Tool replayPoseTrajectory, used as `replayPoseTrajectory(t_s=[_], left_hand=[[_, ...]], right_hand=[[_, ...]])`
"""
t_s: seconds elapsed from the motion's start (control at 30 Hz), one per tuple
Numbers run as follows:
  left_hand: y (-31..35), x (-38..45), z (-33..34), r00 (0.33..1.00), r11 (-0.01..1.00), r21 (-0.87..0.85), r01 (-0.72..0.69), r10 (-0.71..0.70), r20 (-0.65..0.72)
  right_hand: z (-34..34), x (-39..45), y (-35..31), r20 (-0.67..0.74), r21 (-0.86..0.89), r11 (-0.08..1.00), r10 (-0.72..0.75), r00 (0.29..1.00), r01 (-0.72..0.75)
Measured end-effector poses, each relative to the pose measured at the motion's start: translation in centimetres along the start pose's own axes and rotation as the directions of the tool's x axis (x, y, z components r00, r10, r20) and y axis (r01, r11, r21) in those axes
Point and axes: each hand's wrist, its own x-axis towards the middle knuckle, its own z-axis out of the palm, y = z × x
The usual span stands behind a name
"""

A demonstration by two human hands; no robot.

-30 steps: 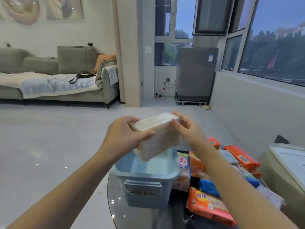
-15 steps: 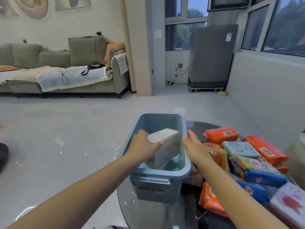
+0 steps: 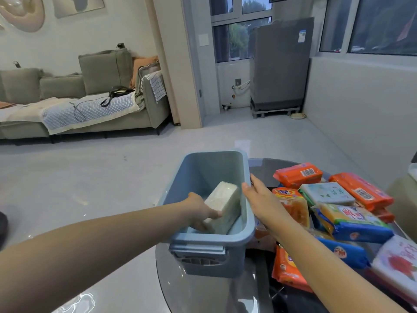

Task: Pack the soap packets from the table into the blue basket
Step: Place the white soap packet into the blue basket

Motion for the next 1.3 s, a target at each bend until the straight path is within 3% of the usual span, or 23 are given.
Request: replayPoseTrajectory(t_s=[0.07, 0.27, 0.37, 0.57, 0.77, 0.93, 1.17, 1.3], left_hand=[[0.0, 0.5, 0.0, 0.999, 1.000, 0.008, -0.015, 0.015, 0.037], [2.0, 1.0, 0.9, 0.986, 0.943, -0.328, 0.063, -0.008, 0.168], [3.4, 1.7, 1.6, 0.987, 0.907, -0.407, 0.106, -0.045, 0.155], [3.7, 3.1, 1.9, 0.995, 0.912, -0.400, 0.088, -0.059, 0.083], [2.8, 3.4, 1.7, 0.987, 0.899, -0.438, 0.027, 0.044, 0.152], [2.4, 2.5, 1.5, 0.956, 0.921, -0.386, -0.061, 0.165, 0.243], [2.4, 1.3, 0.8, 0.939, 0.964, -0.256, -0.078, 0.157, 0.306], [3.1, 0.2, 0.7, 0.961, 0.990, 0.000, -0.140, 0.136, 0.240]], right_hand=[[0.1, 0.0, 0.1, -0.002, 0.002, 1.000, -0.003, 1.000, 0.003], [-0.3, 0.1, 0.6, 0.029, -0.001, 1.000, -0.031, 0.999, 0.031], [-0.8, 0.2, 0.7, 0.044, 0.030, 0.999, -0.035, 0.998, 0.034], [-1.0, 0.4, 0.7, 0.065, -0.008, 0.998, -0.060, 0.996, 0.060], [-0.8, 0.3, 0.6, 0.043, -0.021, 0.998, -0.064, 0.997, 0.065], [-0.9, 0.0, 0.3, 0.055, -0.049, 0.997, -0.051, 0.997, 0.053], [-1.1, -0.7, 0.2, 0.036, -0.034, 0.998, -0.045, 0.998, 0.046], [-1.1, -1.5, 0.0, 0.019, 0.009, 1.000, -0.020, 1.000, 0.019]])
